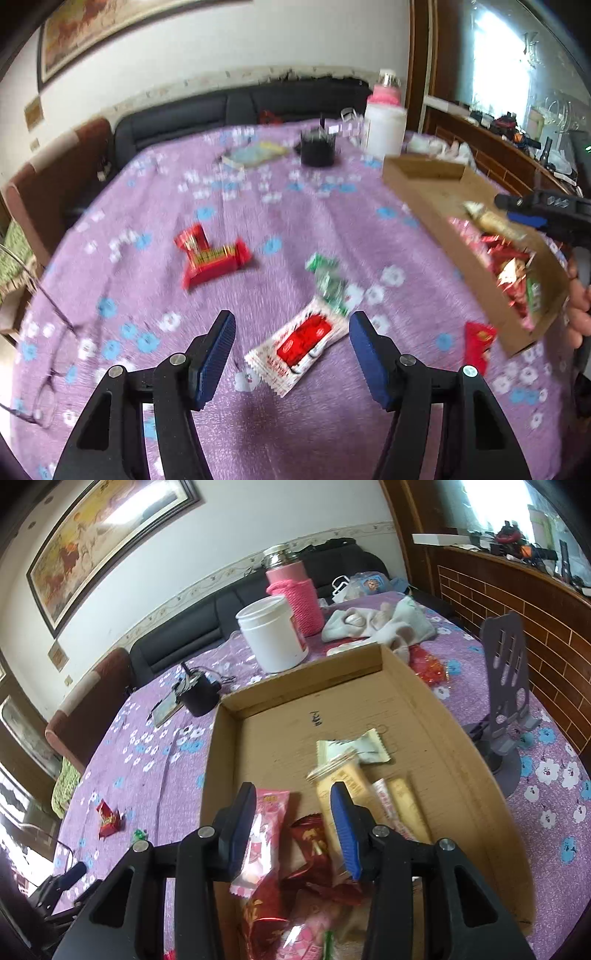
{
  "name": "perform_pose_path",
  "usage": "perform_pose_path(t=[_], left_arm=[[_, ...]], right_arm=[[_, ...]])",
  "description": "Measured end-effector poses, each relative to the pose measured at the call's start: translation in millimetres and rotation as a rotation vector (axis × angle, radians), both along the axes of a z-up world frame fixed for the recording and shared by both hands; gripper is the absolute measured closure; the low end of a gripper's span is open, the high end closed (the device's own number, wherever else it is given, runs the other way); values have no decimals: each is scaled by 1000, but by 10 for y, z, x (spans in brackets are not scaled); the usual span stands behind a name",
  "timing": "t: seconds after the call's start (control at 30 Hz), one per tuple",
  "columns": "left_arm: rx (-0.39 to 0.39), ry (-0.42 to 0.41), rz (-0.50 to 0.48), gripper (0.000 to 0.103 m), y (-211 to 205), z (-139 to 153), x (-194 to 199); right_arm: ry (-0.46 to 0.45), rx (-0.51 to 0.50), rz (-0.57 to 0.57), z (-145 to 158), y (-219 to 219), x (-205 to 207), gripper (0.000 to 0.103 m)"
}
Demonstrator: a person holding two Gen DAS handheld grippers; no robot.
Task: Organize snacks
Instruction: 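Grasp the white red-printed sachet with the left gripper while the right gripper grasps the clear green candy pack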
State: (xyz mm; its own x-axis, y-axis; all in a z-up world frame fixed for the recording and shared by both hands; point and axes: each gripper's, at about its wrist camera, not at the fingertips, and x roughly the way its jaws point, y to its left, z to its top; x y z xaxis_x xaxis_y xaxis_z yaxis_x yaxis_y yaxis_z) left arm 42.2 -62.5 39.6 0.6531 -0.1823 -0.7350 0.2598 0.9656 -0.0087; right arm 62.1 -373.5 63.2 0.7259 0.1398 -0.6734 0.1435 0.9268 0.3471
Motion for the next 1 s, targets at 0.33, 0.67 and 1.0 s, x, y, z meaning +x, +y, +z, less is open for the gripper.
perform_pose_path(t=[0.33, 0.67, 1.0], left_arm=[[161, 2, -24, 54, -305, -234, 106], [89, -25, 102, 73, -30, -121, 160], [-77, -61, 289, 72, 509, 75, 166]], right_arm=[[-33, 2, 47, 89, 149, -61, 62], [-33, 44, 286, 142, 922, -139, 62], [166, 73, 422, -147, 1801, 211, 63]])
